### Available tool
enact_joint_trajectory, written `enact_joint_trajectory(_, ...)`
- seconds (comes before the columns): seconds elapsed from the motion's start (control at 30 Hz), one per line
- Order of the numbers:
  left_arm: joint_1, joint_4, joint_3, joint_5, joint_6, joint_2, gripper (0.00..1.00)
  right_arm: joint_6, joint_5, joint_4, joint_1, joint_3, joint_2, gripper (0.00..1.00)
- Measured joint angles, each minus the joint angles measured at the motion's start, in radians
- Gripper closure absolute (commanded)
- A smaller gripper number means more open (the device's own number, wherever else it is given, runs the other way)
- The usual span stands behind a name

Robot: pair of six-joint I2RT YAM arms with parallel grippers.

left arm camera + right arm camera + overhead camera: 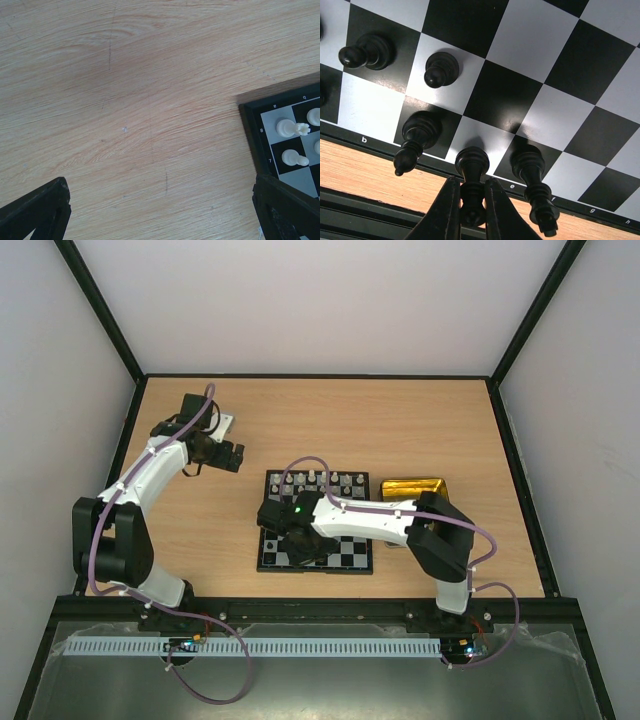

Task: Set up the chess pieces on the board
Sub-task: Place the chess piece on the chessboard.

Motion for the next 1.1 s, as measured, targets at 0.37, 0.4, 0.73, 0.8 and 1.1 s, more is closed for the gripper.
enact_joint_trajectory(0.37,0.0,0.0,0.0,0.0,0.0,0.006,0.01,-0.008,-0.001,0.0,-0.016,0.0,0.002,0.88)
enact_joint_trajectory(0.4,0.0,0.0,0.0,0.0,0.0,0.008,0.01,-0.01,-0.001,0.0,-0.017,0.0,0.002,0.88)
enact_joint_trajectory(0.73,0.0,0.0,0.0,0.0,0.0,0.012,0.01,-0.022,-0.016,0.0,-0.021,0.0,0.005,0.88)
enact_joint_trajectory(0.8,0.0,0.0,0.0,0.0,0.0,0.012,0.01,-0.023,-0.02,0.0,-0.022,0.0,0.008,0.88)
enact_joint_trajectory(1.1,0.0,0.0,0.0,0.0,0.0,0.012,0.01,-0.023,-0.027,0.006,-0.022,0.0,0.013,0.86)
